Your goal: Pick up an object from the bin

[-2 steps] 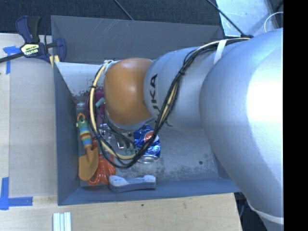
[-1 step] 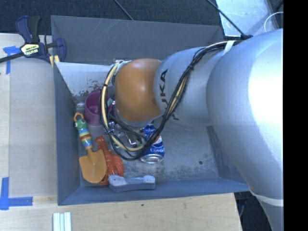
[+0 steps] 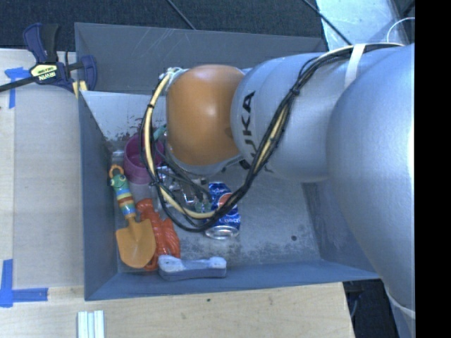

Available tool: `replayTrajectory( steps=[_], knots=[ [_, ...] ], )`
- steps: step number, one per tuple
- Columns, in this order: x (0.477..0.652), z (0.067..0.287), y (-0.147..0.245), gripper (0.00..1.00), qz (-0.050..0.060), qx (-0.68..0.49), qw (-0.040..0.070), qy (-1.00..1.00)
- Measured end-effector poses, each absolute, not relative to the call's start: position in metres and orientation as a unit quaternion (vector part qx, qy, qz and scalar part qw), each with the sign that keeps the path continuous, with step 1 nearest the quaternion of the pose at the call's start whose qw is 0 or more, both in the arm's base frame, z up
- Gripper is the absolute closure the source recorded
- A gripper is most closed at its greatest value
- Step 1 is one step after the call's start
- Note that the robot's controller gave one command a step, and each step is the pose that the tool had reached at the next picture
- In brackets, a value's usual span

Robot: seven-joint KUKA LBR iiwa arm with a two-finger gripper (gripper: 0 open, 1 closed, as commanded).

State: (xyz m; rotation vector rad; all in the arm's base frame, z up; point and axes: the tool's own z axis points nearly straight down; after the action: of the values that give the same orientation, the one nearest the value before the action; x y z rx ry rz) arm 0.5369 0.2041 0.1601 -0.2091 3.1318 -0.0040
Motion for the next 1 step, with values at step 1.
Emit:
replayTrajectory(
  steps=[1],
  knots=[
    [0.5382, 0.1353, 0.1896, 1.0, -0.005, -0.13, -0.004, 0.991]
  ],
)
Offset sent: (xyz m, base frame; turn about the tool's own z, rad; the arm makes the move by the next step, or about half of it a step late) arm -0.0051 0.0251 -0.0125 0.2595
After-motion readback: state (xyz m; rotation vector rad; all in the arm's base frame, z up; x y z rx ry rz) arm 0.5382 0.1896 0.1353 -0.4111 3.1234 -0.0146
